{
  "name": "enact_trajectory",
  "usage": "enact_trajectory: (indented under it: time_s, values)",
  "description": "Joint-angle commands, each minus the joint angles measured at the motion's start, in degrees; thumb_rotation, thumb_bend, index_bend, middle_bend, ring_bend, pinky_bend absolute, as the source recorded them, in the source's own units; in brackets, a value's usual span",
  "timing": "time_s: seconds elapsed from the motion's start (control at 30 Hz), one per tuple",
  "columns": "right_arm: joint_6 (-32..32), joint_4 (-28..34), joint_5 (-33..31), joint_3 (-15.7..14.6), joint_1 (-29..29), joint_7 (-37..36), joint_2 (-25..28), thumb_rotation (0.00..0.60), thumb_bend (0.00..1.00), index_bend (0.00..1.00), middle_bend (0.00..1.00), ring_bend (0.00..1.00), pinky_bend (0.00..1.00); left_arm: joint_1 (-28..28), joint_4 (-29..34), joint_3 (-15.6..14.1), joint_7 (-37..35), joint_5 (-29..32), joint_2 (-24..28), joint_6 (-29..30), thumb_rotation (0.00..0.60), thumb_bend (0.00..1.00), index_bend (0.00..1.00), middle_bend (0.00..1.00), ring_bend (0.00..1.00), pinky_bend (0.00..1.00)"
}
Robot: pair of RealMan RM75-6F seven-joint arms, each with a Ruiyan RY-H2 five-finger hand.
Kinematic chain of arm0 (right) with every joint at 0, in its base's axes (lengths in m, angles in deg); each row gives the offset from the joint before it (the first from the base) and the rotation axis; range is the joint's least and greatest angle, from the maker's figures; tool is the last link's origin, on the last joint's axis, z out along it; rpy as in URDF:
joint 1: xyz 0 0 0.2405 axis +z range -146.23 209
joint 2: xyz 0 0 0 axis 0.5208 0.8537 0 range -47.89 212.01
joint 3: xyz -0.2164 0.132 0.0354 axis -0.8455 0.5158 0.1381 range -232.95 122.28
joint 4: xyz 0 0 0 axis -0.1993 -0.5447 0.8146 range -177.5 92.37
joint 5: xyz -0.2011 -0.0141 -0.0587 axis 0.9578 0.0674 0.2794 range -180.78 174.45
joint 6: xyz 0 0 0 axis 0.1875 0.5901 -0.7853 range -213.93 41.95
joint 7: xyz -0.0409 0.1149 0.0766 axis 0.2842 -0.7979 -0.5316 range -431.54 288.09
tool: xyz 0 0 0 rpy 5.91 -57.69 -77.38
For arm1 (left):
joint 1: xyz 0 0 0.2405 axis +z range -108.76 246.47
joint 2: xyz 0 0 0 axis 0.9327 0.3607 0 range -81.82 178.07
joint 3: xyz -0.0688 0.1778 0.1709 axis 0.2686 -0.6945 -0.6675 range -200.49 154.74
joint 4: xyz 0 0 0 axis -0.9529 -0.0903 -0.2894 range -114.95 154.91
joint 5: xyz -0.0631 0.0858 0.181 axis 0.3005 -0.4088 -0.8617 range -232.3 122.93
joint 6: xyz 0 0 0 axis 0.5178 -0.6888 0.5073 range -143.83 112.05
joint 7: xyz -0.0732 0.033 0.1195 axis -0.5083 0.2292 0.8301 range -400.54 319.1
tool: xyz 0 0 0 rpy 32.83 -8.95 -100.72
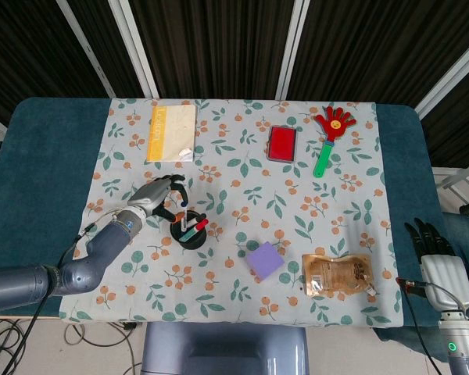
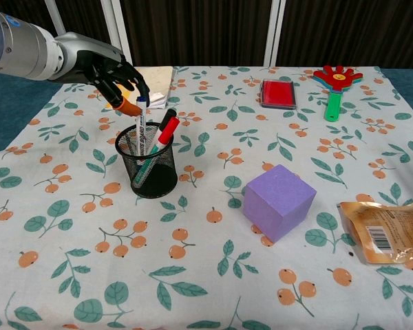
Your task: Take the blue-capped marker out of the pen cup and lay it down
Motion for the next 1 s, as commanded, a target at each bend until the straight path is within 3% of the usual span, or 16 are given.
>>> enact_trajectory:
  time_s: [0.03,1.0]
  values:
    - [-0.07,-0.02,0.06,-0.04,0.04,-0.01,-0.04,0.6,0.05,0.07,0.0,0.03,0.19,-0.02,0.08,-0.07,0.18,-0.05,-0.1,0.04,0.6,0.34,0.45,0.09,0.0,0.0]
    - [-0.44,-0.45,-0.19,-0.06,0.08,-0.34,-0.14,0.6,0.05,0.08,0.0,0.03,0.19,-0.49,-0.27,-0.48,0.99,1.14,-0.17,-0.07,0.6,0.36,0.48,0.1,0.0,0.0]
